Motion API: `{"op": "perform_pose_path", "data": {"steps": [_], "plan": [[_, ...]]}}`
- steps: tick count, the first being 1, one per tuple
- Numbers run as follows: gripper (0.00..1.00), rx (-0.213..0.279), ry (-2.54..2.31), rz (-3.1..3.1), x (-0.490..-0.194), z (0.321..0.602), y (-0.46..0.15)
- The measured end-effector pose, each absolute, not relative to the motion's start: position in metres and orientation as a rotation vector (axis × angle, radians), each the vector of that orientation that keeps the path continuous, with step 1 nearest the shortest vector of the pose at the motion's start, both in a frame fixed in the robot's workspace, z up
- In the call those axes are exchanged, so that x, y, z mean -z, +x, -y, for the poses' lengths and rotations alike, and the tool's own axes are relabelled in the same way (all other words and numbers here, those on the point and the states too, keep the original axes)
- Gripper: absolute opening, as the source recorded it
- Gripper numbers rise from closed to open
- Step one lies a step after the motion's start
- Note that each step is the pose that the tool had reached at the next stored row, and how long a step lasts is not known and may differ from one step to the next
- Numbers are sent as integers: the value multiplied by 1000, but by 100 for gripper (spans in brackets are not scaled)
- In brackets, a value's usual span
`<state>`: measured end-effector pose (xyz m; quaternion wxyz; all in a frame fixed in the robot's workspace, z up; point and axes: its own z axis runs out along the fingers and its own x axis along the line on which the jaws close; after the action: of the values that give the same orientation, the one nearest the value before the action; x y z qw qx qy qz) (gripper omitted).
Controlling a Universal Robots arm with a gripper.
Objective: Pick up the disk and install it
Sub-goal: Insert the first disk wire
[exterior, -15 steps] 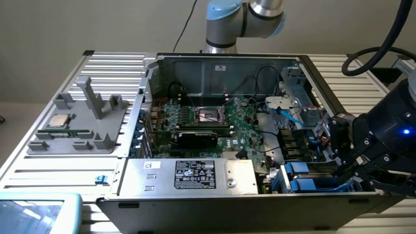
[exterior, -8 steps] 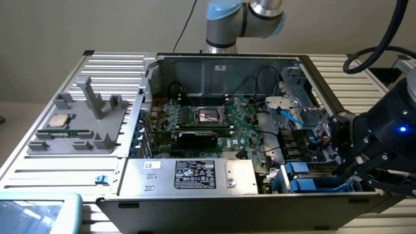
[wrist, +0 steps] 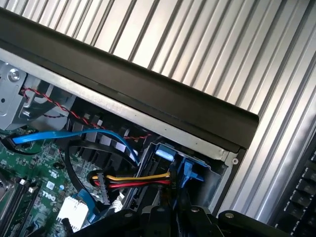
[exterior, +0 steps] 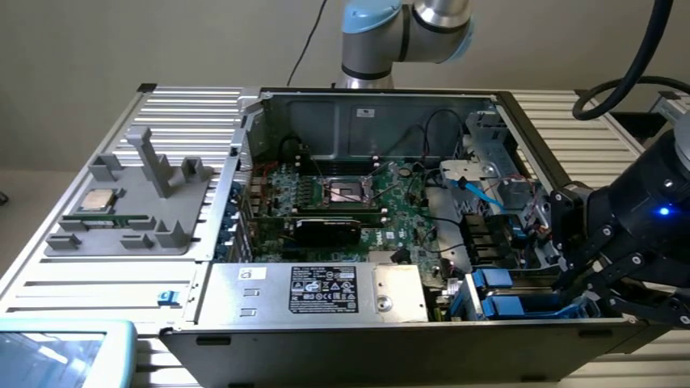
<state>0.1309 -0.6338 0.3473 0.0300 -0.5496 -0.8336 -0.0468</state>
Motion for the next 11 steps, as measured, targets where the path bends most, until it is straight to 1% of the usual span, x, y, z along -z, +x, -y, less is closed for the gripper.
{"op": "perform_pose_path", "data": {"steps": [8,11], "plan": [[16,142,-1722,2551,-348,633,131],[16,133,-1725,2553,-352,632,131]]}}
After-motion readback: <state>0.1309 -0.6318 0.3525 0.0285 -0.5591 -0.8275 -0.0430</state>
